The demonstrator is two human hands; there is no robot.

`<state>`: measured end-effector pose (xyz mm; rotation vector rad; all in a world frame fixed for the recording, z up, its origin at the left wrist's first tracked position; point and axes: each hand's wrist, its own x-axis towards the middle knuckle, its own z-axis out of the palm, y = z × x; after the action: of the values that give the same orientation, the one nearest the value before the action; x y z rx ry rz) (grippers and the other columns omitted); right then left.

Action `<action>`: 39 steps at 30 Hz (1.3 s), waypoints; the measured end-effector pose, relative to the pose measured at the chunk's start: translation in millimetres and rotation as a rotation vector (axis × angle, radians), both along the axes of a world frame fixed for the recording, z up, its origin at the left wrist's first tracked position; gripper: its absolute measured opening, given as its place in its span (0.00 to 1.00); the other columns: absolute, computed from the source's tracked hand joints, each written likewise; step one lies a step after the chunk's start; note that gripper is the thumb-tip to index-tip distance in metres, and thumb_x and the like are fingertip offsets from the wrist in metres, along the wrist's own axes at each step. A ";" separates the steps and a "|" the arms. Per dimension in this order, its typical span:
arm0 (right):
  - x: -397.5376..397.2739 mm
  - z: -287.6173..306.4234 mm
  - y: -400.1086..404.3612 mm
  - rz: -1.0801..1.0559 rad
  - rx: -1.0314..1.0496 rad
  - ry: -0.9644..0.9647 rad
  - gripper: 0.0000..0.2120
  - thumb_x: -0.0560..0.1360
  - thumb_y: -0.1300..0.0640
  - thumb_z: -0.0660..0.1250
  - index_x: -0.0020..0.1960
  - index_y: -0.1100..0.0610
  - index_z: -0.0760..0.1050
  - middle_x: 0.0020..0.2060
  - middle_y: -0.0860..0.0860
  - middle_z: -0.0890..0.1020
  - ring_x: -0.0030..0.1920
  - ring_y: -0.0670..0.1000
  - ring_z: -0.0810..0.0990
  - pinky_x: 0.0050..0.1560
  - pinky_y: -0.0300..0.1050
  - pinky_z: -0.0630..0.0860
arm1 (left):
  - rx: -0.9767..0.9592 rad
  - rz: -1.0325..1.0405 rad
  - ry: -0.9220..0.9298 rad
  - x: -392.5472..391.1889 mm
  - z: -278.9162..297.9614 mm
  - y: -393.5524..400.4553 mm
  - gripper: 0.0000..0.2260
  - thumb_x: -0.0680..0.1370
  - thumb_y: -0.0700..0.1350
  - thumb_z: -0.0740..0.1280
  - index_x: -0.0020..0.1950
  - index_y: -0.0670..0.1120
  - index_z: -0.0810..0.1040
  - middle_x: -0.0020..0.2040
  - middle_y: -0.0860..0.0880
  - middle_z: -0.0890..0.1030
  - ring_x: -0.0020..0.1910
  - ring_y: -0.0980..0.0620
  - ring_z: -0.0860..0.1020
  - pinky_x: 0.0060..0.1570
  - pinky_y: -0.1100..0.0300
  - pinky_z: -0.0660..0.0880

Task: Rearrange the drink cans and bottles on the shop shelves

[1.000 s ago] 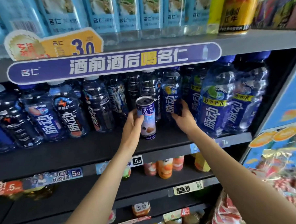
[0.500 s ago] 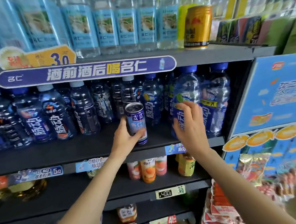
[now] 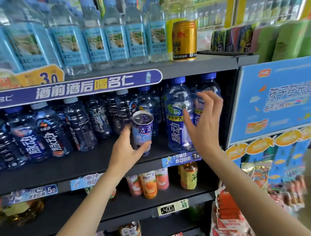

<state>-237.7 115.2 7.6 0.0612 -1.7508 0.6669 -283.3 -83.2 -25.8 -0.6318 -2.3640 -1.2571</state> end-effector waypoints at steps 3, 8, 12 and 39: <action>-4.7 68.0 9.7 0.047 0.001 0.212 0.20 0.74 0.59 0.67 0.62 0.66 0.68 0.60 0.60 0.67 0.61 0.58 0.67 0.63 0.49 0.68 | -0.003 -0.032 0.183 14.3 27.1 0.5 0.32 0.66 0.61 0.68 0.64 0.45 0.68 0.55 0.56 0.75 0.51 0.62 0.73 0.47 0.76 0.66; -54.5 151.4 13.9 -0.015 0.032 -0.215 0.41 0.72 0.56 0.71 0.76 0.54 0.50 0.72 0.63 0.52 0.70 0.63 0.60 0.65 0.48 0.60 | 0.206 0.061 0.444 27.9 95.4 2.0 0.28 0.68 0.55 0.71 0.62 0.43 0.68 0.51 0.61 0.71 0.47 0.76 0.70 0.44 0.80 0.65; -91.0 176.5 14.0 -0.076 0.023 -0.503 0.49 0.71 0.59 0.73 0.76 0.46 0.41 0.73 0.63 0.48 0.63 0.67 0.69 0.56 0.57 0.72 | 0.327 0.139 0.401 21.5 132.0 -3.3 0.26 0.67 0.59 0.69 0.60 0.51 0.67 0.51 0.57 0.77 0.43 0.62 0.79 0.43 0.63 0.77; 2.8 93.5 -262.6 0.768 0.118 0.054 0.39 0.64 0.57 0.78 0.66 0.50 0.59 0.62 0.58 0.67 0.62 0.47 0.65 0.60 0.22 0.59 | 0.608 0.400 0.334 88.6 72.1 -230.5 0.18 0.68 0.59 0.70 0.55 0.63 0.68 0.53 0.53 0.77 0.52 0.50 0.78 0.50 0.43 0.77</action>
<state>-234.8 -147.4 101.1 0.8561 -1.6934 1.0907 -194.8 -313.7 46.3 -0.1441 -1.6072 -1.4410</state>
